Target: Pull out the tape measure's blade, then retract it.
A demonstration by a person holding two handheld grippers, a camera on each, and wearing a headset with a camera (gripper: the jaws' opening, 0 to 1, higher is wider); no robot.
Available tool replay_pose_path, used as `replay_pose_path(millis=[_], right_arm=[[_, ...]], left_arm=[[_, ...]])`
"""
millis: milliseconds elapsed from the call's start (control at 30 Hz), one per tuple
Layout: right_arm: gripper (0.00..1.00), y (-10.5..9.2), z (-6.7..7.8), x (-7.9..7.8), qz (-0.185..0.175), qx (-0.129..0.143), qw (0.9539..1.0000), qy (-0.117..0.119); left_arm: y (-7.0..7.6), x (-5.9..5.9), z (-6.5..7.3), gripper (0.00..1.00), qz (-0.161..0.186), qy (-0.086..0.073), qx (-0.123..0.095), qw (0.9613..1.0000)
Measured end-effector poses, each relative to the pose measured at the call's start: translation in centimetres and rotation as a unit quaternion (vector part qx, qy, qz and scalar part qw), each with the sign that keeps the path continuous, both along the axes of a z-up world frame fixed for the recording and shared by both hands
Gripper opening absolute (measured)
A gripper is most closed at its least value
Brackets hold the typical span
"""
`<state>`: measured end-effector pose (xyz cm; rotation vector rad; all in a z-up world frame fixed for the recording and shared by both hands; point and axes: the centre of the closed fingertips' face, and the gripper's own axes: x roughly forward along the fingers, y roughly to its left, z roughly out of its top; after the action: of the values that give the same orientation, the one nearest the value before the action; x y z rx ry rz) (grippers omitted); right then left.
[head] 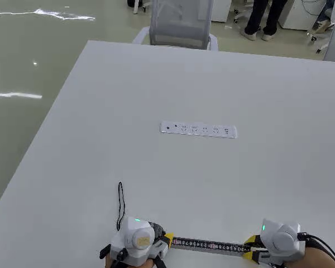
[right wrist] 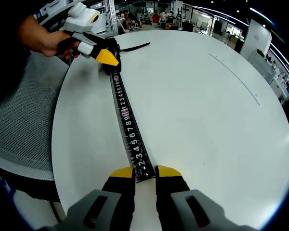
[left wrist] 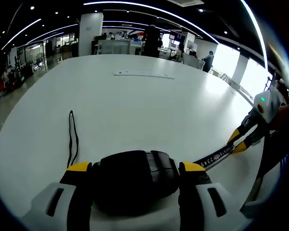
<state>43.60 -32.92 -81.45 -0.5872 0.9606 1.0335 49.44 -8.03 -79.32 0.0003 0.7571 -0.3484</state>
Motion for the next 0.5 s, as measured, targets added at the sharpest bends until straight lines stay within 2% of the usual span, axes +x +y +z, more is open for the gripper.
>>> replay_pose_path(millis=[267, 500], right_arm=[[0.14, 0.03, 0.08, -0.04, -0.001, 0.000, 1.0000, 0.001], [0.14, 0.14, 0.15, -0.11, 0.001, -0.001, 1.0000, 0.000]], left_arm=[[-0.04, -0.18, -0.24, 0.69, -0.022, 0.004, 0.022, 0.9995], [-0.01, -0.28, -0.23, 0.67, -0.030, 0.007, 0.029, 0.9991]])
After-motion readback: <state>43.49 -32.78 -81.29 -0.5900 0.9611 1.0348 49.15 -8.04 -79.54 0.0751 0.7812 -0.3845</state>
